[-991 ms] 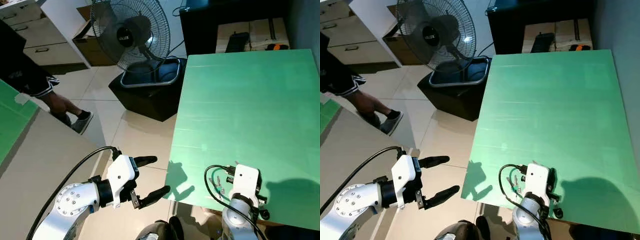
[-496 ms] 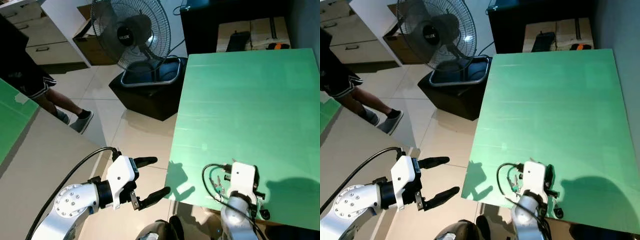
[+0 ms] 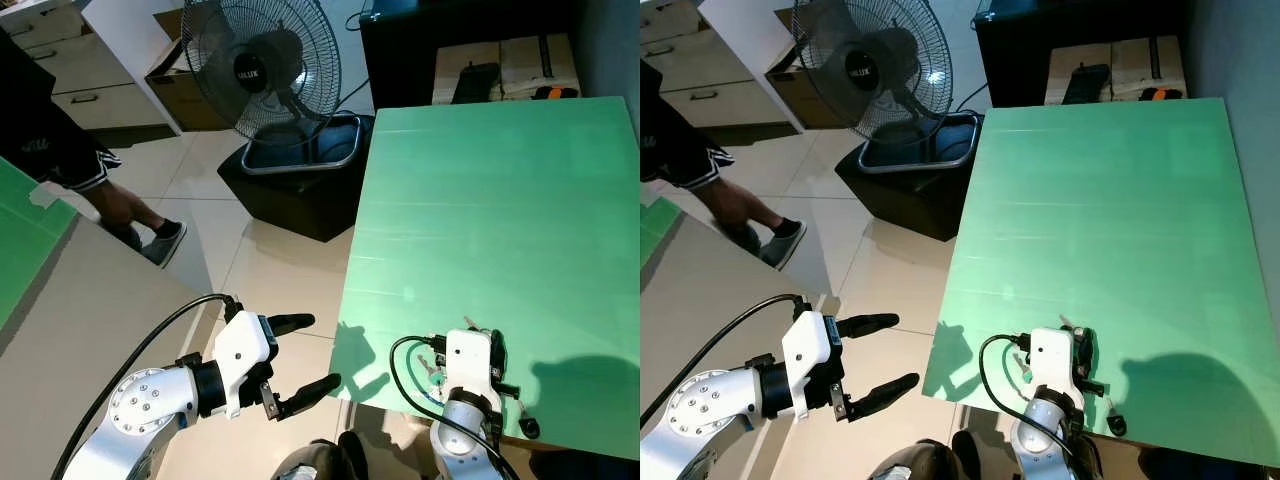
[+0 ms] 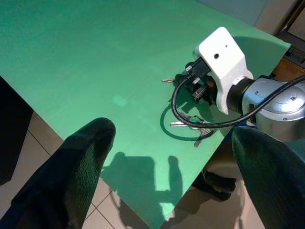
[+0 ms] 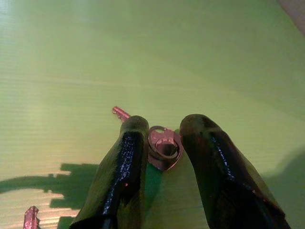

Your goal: Hang keys on a hook

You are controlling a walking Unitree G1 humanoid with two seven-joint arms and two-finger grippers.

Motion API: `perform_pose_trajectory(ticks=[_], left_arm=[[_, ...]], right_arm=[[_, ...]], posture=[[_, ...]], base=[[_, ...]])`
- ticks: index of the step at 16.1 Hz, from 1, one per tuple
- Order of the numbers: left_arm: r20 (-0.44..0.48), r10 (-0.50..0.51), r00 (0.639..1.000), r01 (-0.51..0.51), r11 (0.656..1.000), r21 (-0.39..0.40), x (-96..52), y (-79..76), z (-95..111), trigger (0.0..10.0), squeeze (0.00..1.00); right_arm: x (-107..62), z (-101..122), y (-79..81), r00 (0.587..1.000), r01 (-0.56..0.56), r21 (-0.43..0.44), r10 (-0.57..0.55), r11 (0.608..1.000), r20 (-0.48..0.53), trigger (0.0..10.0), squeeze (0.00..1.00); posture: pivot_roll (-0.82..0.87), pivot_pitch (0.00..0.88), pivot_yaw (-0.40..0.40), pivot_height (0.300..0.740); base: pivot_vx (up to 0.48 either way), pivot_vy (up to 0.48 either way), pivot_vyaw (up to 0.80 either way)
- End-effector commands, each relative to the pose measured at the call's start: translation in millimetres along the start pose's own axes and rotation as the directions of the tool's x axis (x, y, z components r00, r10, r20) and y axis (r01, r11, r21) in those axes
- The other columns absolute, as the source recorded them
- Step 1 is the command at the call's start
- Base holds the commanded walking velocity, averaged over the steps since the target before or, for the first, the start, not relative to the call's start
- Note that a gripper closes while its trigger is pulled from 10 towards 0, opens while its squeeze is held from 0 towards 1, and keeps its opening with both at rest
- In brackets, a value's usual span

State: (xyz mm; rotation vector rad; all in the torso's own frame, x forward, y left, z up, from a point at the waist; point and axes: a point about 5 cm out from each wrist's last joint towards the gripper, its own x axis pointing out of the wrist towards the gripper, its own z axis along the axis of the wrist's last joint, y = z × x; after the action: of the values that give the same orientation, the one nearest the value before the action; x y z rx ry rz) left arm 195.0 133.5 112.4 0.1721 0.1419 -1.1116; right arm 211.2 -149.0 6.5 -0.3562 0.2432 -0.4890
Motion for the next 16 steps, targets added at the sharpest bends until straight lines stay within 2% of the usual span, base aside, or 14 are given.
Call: perform_pose_trajectory(ticks=[1,6,7,9,10,16], left_arm=[[-0.021,0.014,1.0,-0.014,1.0,-0.003,-6.4,1.3,-1.4,10.0,0.0],[-0.026,0.018,1.0,-0.018,1.0,0.0,-8.6,1.6,-1.3,10.0,0.0],[-0.027,0.018,0.999,-0.018,1.0,0.001,-9.0,1.8,-1.1,10.0,0.0],[-0.027,0.016,0.999,-0.016,1.0,0.003,-9.5,2.1,-0.8,10.0,0.0],[-0.028,0.014,0.999,-0.014,1.0,0.004,-9.3,2.0,-0.8,10.0,0.0],[-0.031,0.007,1.0,-0.007,1.0,0.002,-8.8,2.2,-1.0,10.0,0.0]], right_arm=[[-4.4,-3.4,4.9,1.0,-0.007,0.015,0.008,1.0,-0.028,10.0,0.0],[1.0,-20.1,-0.9,0.998,-0.007,-0.025,0.006,1.0,-0.065,10.0,0.0],[1.2,-23.1,-0.6,0.997,-0.018,-0.023,0.016,1.0,-0.076,9.0,0.0],[0.2,-25.9,-0.8,0.996,-0.019,-0.004,0.018,1.0,-0.086,0.0,0.0],[-1.5,-25.8,-0.5,0.996,-0.029,0.019,0.03,0.999,-0.081,0.0,0.0],[-3.5,-25.1,1.4,0.997,-0.03,0.038,0.033,0.999,-0.071,0.0,0.0]], posture=[[-0.07,0.207,0.318,0.74],[-0.07,0.21,0.322,0.74],[-0.07,0.213,0.324,0.74],[-0.07,0.214,0.328,0.74],[-0.07,0.215,0.33,0.74],[-0.07,0.22,0.333,0.74]], base=[[0.0,0.0,0.0],[0.0,0.0,0.0],[0.0,0.0,0.0],[0.0,0.0,0.0],[0.0,0.0,0.0],[0.0,0.0,0.0]])
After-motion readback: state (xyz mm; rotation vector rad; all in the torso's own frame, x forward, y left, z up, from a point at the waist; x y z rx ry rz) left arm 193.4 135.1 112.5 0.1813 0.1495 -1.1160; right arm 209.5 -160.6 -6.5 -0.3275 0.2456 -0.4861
